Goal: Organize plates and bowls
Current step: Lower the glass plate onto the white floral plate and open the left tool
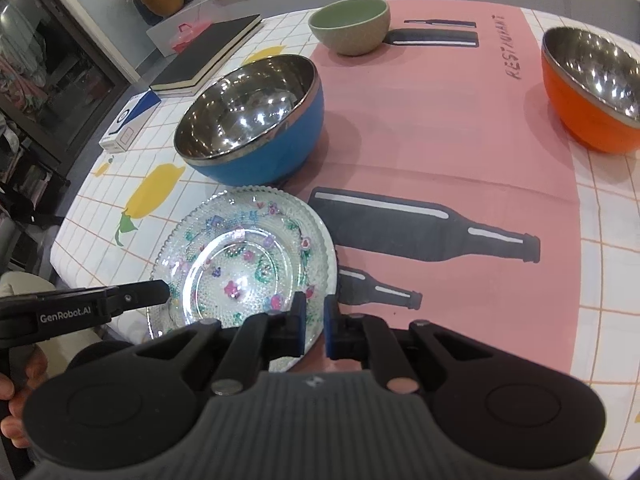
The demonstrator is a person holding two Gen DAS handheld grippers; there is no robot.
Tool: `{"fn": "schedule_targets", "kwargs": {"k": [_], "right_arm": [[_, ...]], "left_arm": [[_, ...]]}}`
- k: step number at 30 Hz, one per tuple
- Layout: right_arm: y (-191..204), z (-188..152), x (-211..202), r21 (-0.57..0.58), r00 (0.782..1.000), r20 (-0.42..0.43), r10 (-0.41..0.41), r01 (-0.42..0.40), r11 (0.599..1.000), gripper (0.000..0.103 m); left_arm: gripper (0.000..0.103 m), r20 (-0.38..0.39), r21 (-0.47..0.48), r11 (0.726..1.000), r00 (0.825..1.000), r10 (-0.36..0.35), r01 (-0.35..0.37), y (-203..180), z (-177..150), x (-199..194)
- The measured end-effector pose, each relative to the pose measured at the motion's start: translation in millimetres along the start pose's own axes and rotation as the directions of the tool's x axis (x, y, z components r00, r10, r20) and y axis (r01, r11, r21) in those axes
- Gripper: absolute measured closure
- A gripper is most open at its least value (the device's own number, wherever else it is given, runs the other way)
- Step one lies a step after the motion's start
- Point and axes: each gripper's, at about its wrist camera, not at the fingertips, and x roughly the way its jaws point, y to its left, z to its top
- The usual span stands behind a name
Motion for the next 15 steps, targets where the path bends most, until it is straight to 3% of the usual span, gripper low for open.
{"fn": "schedule_targets", "kwargs": {"k": [8, 14, 15], "right_arm": [[1.1, -0.9, 0.1, -0.011, 1.000, 0.005, -0.007, 0.007, 1.000, 0.096], [0.8, -0.2, -2.0, 0.009, 1.000, 0.005, 0.006, -0.006, 1.000, 0.089], [0.5, 0.0, -3.2, 0.011, 1.000, 0.007, 0.012, -0.012, 1.000, 0.083]], "left_arm": [[0.088, -0.008, 0.018, 1.000, 1.000, 0.009, -0.009, -2.8, 0.7, 0.4], [0.086, -0.006, 0.016, 1.000, 1.000, 0.016, -0.016, -2.5, -0.7, -1.0], [0.085, -0.004, 0.015, 1.000, 1.000, 0.017, -0.016, -2.0, -0.8, -1.8]]}}
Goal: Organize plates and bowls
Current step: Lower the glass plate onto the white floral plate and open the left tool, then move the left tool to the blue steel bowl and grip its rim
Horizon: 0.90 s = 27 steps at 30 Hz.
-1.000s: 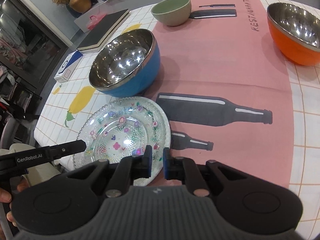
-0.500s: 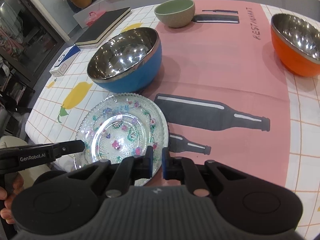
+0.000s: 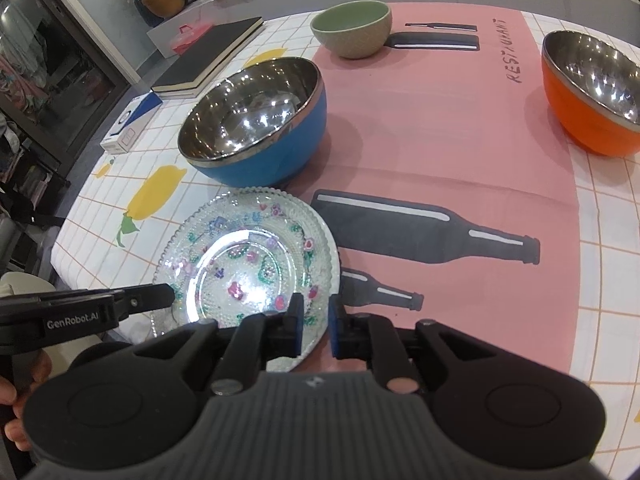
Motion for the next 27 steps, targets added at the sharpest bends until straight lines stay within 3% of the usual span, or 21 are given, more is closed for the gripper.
{"fn": "schedule_targets", "kwargs": {"k": [1, 11, 14, 27], "right_arm": [[0, 0, -1, 0.000, 1.000, 0.004, 0.005, -0.005, 1.000, 0.078], [1, 8, -23, -0.007, 0.998, 0.055, 0.024, -0.024, 1.000, 0.072], [2, 15, -33, -0.015, 0.996, 0.087, 0.013, -0.012, 1.000, 0.061], [-4, 55, -63, 0.011, 0.978, 0.207, 0.014, -0.017, 1.000, 0.061]], "left_arm": [[0.081, 0.000, -0.002, 1.000, 1.000, 0.000, 0.000, 1, 0, -1], [0.078, 0.037, 0.025, 0.997, 0.997, -0.072, 0.071, -4, 16, -29], [0.078, 0.075, 0.063, 0.996, 0.995, -0.073, 0.068, -11, 29, -42], [0.075, 0.217, 0.130, 0.990, 0.973, -0.077, 0.050, -35, 90, -71]]}}
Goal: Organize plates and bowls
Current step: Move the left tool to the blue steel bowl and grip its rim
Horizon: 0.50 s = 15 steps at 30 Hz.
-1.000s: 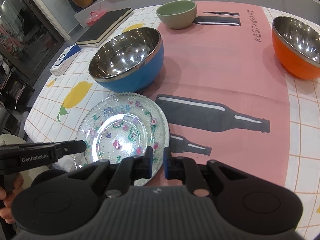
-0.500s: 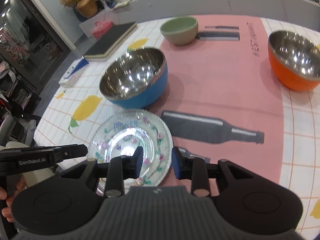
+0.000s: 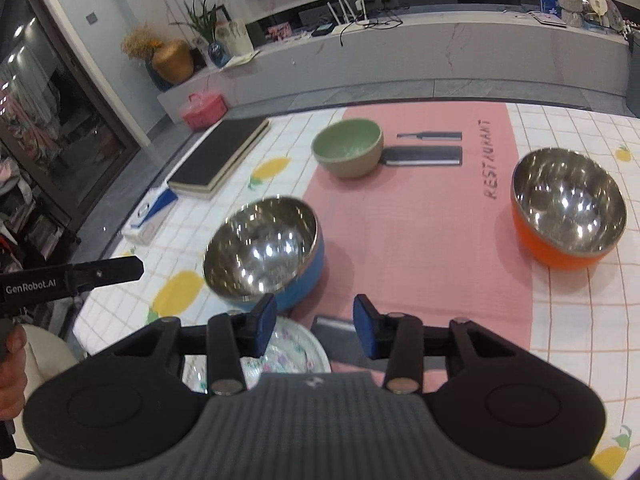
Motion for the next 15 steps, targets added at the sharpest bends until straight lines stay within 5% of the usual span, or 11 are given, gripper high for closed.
{"fn": "schedule_targets", "kwargs": {"k": [15], "right_arm": [[4, 28, 38, 0.063, 1.000, -0.009, 0.013, -0.013, 0.998, 0.045]], "left_arm": [[0.049, -0.005, -0.058, 0.998, 1.000, 0.019, -0.019, 14, 15, 44]]}}
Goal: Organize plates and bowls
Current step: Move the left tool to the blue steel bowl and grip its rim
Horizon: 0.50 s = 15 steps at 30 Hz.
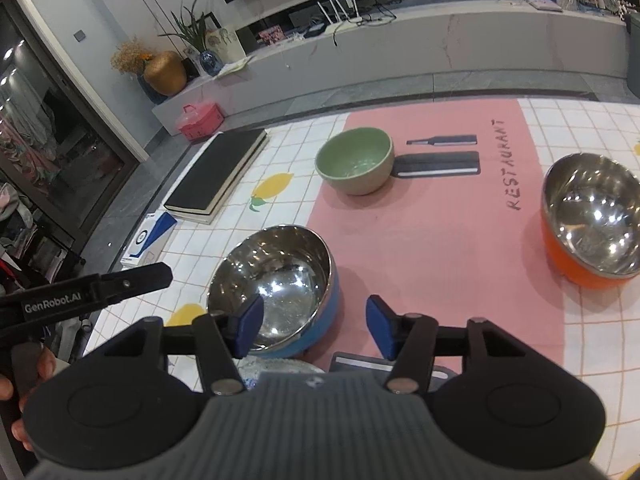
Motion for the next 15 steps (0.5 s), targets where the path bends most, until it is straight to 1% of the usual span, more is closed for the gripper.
{"fn": "schedule_targets", "kwargs": {"k": [3, 5, 11, 15], "right_arm": [[1, 0, 15, -0.007, 1.000, -0.015, -0.027, 0.027, 1.000, 0.045], [2, 0, 25, -0.010, 0.999, -0.028, -0.036, 0.036, 0.999, 0.045], [1, 0, 48, -0.018, 0.996, -0.068, -0.063, 0.062, 0.998, 0.045], [0, 1, 60, -0.023, 0.994, -0.078, -0.070, 0.069, 0.997, 0.047]], "left_arm": [[0.048, -0.018, -0.020, 1.000, 1.000, -0.003, 0.003, 4, -2, 12], [0.048, -0.023, -0.029, 1.000, 1.000, 0.008, -0.009, 7, -3, 20], [0.048, -0.059, -0.017, 0.999, 0.998, 0.038, -0.039, 12, -9, 42], [0.048, -0.075, -0.021, 0.999, 0.997, 0.037, -0.039, 16, -11, 52]]}}
